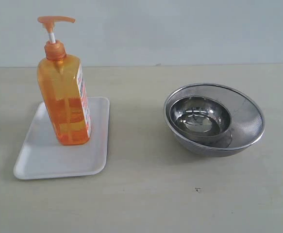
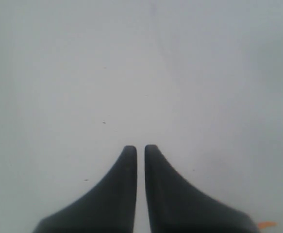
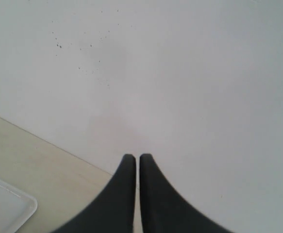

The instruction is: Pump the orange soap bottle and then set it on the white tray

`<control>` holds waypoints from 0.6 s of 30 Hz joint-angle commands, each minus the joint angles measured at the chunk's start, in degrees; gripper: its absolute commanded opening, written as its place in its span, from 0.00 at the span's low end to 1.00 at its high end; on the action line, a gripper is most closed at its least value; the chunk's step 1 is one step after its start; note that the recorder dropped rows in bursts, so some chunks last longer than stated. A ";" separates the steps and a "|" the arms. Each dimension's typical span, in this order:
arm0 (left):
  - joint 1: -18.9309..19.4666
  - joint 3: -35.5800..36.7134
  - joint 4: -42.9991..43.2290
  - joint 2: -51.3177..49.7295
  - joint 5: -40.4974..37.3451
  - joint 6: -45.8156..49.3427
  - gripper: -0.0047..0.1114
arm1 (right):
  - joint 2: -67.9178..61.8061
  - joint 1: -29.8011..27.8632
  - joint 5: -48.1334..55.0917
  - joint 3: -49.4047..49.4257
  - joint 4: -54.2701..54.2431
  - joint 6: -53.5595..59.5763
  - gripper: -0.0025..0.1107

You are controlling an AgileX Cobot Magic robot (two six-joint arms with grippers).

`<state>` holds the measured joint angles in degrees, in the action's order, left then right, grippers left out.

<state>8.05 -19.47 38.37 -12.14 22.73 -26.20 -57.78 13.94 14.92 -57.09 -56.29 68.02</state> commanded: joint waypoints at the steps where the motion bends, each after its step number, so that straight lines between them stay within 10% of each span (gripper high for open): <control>1: -0.15 2.95 -17.45 0.36 -0.43 15.83 0.08 | 0.51 -0.24 -0.45 -0.08 -0.34 -0.16 0.02; 18: -0.15 5.18 -25.19 0.36 -3.55 24.57 0.08 | 0.51 -0.24 -1.78 -0.08 -0.34 -0.16 0.02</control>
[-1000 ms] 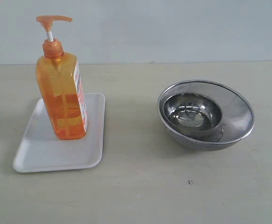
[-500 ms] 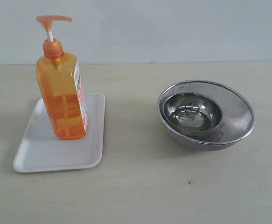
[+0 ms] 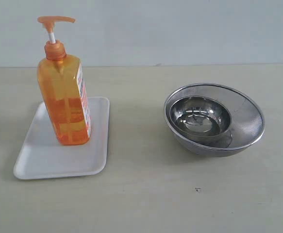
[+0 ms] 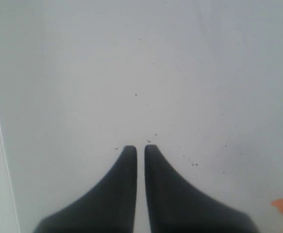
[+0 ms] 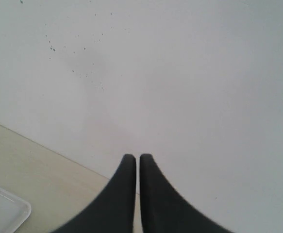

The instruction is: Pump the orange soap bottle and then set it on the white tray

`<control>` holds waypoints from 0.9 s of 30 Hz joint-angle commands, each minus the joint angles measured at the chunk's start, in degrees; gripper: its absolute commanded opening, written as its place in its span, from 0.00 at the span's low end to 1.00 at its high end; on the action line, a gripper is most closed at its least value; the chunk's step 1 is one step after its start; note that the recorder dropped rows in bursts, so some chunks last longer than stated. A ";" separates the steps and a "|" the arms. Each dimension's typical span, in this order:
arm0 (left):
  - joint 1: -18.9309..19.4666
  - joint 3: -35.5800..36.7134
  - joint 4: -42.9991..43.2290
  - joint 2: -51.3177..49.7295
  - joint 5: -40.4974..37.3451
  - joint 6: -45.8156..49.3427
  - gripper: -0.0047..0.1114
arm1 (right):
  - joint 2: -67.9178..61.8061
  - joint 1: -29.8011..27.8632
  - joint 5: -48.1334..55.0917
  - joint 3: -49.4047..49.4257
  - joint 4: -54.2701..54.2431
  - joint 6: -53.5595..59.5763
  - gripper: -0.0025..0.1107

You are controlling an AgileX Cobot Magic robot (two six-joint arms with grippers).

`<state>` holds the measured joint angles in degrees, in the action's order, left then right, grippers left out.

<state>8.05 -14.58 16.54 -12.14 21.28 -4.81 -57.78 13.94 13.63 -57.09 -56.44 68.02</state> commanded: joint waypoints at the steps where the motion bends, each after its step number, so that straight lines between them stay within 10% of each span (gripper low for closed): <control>1: -0.15 0.28 -3.78 0.36 -2.52 3.96 0.08 | 0.51 -0.24 -0.49 -0.08 -0.19 -0.16 0.02; 27: -0.15 1.20 -0.39 6.57 -15.68 -0.54 0.08 | 0.51 -0.24 -0.49 -0.08 -0.19 -0.16 0.02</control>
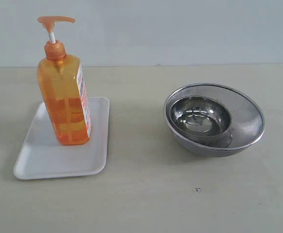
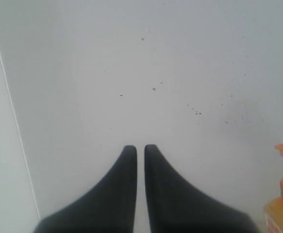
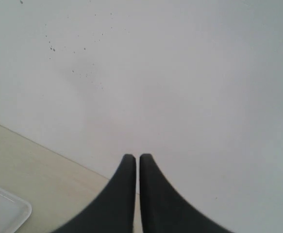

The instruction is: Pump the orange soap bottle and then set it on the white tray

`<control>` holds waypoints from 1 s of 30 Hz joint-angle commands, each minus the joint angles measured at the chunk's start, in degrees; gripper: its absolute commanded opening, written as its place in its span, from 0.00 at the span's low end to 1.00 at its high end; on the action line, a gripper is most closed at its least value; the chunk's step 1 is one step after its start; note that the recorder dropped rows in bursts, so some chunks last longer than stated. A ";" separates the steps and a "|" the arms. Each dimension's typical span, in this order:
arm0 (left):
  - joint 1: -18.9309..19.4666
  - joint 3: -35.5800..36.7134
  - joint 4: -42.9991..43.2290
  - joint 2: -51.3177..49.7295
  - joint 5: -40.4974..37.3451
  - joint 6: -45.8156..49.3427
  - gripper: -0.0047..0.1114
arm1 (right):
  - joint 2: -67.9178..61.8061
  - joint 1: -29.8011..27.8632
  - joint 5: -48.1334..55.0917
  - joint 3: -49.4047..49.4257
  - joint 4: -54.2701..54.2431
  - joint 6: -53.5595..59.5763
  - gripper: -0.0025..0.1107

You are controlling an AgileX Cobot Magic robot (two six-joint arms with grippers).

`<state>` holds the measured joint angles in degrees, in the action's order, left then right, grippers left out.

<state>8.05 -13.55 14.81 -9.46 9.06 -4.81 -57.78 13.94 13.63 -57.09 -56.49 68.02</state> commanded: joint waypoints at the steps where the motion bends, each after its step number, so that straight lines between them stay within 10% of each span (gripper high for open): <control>1: -0.15 0.17 1.53 5.01 -5.02 -0.54 0.08 | 0.51 -0.24 -0.49 -0.08 -0.14 -0.16 0.02; 30: -0.15 9.85 -8.25 9.46 -13.38 -0.54 0.08 | 0.51 -0.24 -0.76 -0.08 -0.14 -0.16 0.02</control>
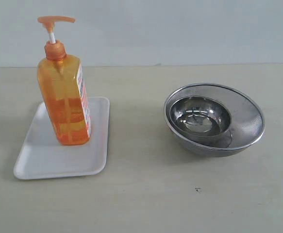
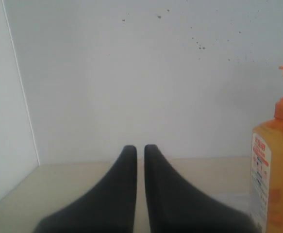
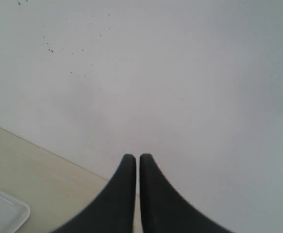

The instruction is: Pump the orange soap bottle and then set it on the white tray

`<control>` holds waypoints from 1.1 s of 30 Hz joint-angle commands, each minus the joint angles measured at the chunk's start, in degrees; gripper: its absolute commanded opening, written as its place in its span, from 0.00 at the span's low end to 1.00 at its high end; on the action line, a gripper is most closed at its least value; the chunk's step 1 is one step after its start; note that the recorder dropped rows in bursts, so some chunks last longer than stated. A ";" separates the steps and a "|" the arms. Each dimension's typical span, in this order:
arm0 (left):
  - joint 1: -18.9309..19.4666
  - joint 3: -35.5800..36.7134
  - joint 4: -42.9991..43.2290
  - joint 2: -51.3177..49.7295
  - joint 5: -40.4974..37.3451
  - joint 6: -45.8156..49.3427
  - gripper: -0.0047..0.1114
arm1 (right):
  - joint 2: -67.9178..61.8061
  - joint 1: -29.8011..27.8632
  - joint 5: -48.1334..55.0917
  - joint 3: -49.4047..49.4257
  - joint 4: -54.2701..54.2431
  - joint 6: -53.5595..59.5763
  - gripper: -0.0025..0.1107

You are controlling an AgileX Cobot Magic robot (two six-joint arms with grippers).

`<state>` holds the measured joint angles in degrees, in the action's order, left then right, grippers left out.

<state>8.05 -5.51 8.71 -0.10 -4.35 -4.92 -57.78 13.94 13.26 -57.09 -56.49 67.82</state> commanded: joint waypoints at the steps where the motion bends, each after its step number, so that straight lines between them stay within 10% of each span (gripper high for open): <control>1: -0.15 2.53 -2.82 0.10 0.03 -0.44 0.08 | 0.51 -0.24 -0.39 -0.08 -0.14 0.04 0.02; 33: -0.15 5.51 -10.01 0.10 -13.22 7.86 0.08 | 0.51 -0.24 -0.97 -0.08 -0.14 0.04 0.02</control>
<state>8.05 -0.24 0.00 -0.10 -17.56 2.63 -57.78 13.94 12.70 -57.09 -56.49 67.82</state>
